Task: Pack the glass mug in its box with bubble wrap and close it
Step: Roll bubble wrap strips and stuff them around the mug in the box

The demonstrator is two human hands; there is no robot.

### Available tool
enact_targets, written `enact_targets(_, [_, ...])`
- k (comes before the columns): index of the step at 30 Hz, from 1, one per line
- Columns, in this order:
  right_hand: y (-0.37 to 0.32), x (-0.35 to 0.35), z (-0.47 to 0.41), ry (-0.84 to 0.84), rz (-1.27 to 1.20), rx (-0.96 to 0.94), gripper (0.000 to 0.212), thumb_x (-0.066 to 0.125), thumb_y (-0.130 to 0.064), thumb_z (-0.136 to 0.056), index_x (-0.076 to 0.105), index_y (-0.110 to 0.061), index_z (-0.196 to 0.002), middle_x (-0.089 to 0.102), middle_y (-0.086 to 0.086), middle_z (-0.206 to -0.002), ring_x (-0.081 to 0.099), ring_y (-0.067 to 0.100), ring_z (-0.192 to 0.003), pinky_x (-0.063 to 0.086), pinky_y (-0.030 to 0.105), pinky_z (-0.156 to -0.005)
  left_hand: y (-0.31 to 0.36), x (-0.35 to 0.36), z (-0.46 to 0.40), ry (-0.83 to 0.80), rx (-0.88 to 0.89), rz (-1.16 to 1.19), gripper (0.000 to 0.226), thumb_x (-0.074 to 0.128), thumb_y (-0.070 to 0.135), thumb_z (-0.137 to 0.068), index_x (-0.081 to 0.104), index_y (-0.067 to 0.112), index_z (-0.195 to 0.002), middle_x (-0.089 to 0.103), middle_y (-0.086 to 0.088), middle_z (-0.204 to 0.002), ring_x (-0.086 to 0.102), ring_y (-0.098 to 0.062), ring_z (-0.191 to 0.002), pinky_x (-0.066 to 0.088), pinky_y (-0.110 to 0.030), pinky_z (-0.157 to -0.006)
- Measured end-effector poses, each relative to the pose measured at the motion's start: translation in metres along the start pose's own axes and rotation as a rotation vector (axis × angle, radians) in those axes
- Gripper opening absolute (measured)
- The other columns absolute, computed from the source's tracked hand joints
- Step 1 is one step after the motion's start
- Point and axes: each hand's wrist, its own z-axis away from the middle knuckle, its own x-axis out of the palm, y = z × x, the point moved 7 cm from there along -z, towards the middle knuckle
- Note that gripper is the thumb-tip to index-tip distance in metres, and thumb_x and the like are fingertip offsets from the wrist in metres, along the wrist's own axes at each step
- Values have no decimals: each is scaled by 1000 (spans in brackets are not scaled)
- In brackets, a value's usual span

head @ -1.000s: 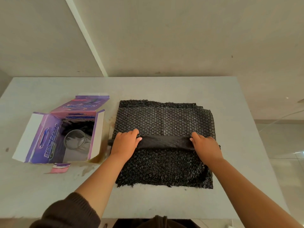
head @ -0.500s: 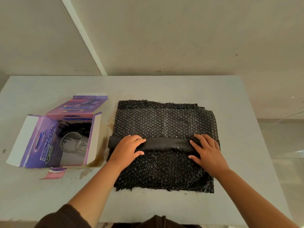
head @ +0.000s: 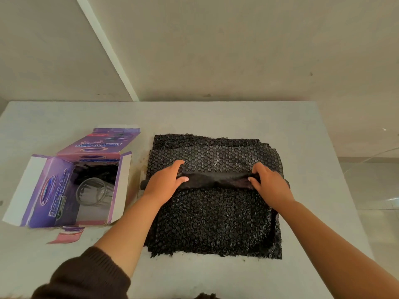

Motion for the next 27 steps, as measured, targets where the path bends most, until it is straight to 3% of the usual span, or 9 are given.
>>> enact_targets(3, [-1,-3,-10,140,139,-47,15,70,-21,-80,59,-13,-84,57,3,-95,51,28,-92,44,40,-79,5,-5,-5,131,118,-33,35,68,24,-84,57,18,-116,58,-2,-111,53,-22,-105,44,-35,-90])
enact_targets(6, [-1,0,-9,185,137,-69,11,72,-19,-80,70,-10,-85,62,4,-96,49,28,-101,43,42,-87,11,-1,-2,152,213,-2,16,67,12,-84,67,16,-99,59,1,-104,51,-19,-101,45,-39,-90])
enact_targets(8, [1,9,-3,125,129,-106,24,66,-26,-85,71,-7,-98,63,4,-102,50,26,-108,43,41,-94,10,5,4,125,214,39,19,60,18,-90,65,15,-108,58,3,-110,52,-16,-104,45,-34,-92])
enact_targets(10, [4,16,5,71,204,-149,41,66,-37,-84,66,-8,-112,64,5,-113,53,26,-116,42,43,-99,8,12,9,66,199,18,37,58,31,-91,55,19,-126,51,5,-124,47,-14,-114,41,-29,-97])
enact_targets(13, [9,22,11,4,303,-156,55,68,-41,-80,57,-14,-126,60,4,-126,51,26,-124,37,45,-105,4,19,12,7,177,-44,53,60,30,-90,42,21,-139,43,4,-137,43,-17,-124,30,-34,-110])
enact_targets(18, [2,8,0,74,280,-145,29,69,-25,-82,65,-19,-110,69,1,-107,62,24,-105,39,46,-98,6,8,3,59,151,-8,37,50,20,-96,49,19,-133,55,0,-127,50,-20,-117,33,-33,-106])
enact_targets(22, [5,-11,-8,110,212,-78,17,57,-29,-91,63,-22,-105,70,-1,-87,56,23,-105,23,39,-97,6,-14,-2,186,125,-97,32,52,27,-94,54,21,-126,62,-4,-108,53,-24,-101,38,-35,-92])
enact_targets(26, [9,-10,-25,-10,175,28,18,46,-38,-95,47,-26,-108,61,-6,-74,58,20,-74,22,36,-100,4,-15,-15,163,54,-157,37,52,30,-95,48,21,-130,60,0,-121,52,-22,-111,36,-35,-96])
enact_targets(27, [9,-12,-30,8,170,42,18,47,-38,-95,46,-25,-106,62,-6,-76,59,20,-74,21,37,-100,5,-15,-19,176,42,-185,36,54,29,-93,49,21,-128,58,1,-122,50,-21,-114,34,-35,-98])
